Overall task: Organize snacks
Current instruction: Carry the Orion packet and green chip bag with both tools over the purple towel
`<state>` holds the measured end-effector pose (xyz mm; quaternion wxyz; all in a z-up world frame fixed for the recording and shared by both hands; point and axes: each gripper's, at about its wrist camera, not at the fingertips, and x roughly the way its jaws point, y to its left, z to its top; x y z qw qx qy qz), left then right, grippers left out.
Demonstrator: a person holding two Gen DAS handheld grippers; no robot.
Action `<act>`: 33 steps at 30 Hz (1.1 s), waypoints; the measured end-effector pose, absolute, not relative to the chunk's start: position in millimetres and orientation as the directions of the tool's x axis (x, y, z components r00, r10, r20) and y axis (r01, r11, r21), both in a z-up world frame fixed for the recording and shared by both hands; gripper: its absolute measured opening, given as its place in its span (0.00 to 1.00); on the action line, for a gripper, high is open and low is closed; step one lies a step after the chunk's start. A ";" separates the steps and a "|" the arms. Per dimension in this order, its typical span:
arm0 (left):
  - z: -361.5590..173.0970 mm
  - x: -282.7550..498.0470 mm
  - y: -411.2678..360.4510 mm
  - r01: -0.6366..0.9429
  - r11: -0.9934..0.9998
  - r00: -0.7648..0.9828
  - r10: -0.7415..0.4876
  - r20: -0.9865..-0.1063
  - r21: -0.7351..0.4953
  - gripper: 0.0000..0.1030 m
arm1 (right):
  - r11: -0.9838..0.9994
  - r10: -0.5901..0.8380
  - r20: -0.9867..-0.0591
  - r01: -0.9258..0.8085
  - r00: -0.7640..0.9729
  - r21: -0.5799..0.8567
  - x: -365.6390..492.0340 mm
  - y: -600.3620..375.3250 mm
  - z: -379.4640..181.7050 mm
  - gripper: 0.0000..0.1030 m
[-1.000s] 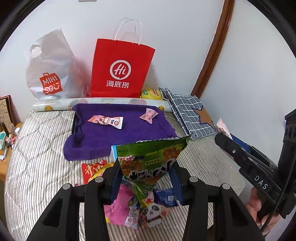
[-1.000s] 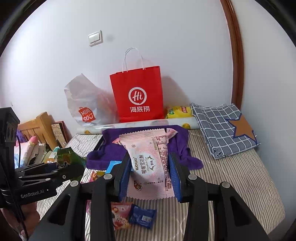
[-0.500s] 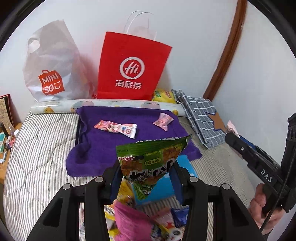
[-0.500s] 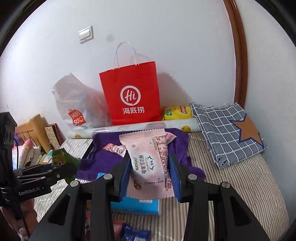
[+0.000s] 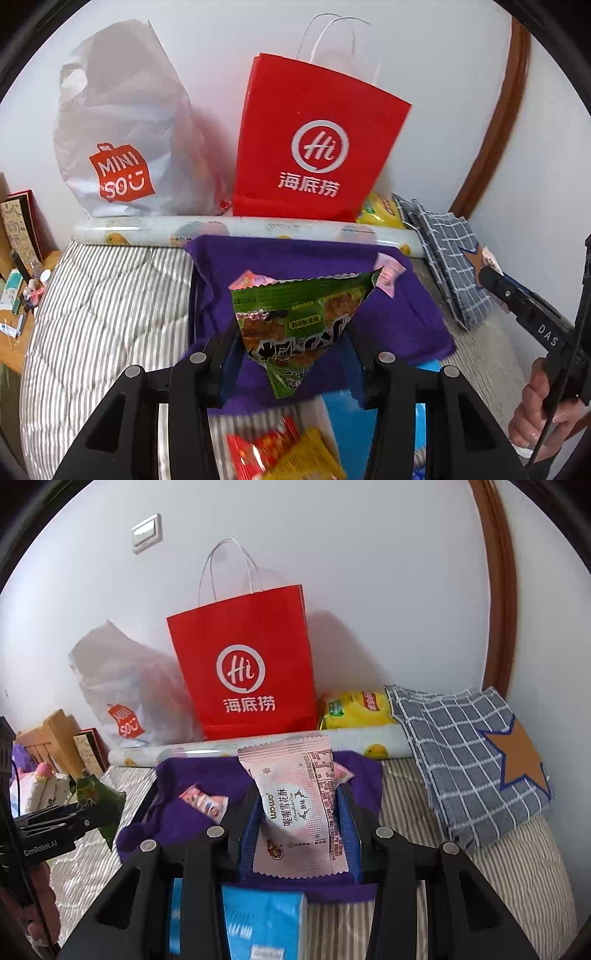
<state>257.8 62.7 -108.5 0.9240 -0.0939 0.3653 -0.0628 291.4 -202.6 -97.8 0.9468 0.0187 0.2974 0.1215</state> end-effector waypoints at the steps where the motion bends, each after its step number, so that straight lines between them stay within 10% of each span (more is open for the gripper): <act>1: -109.5 261.4 63.0 0.046 0.975 0.726 -0.182 -0.663 -0.217 0.43 | 0.969 0.246 -0.562 -0.221 0.790 0.113 298.6 -202.3 -98.8 0.39; 33: -173.5 302.2 87.7 -0.020 0.961 0.652 -0.195 -0.733 -0.274 0.44 | 0.960 0.269 -0.710 -0.240 0.651 0.143 364.7 -201.4 -196.1 0.39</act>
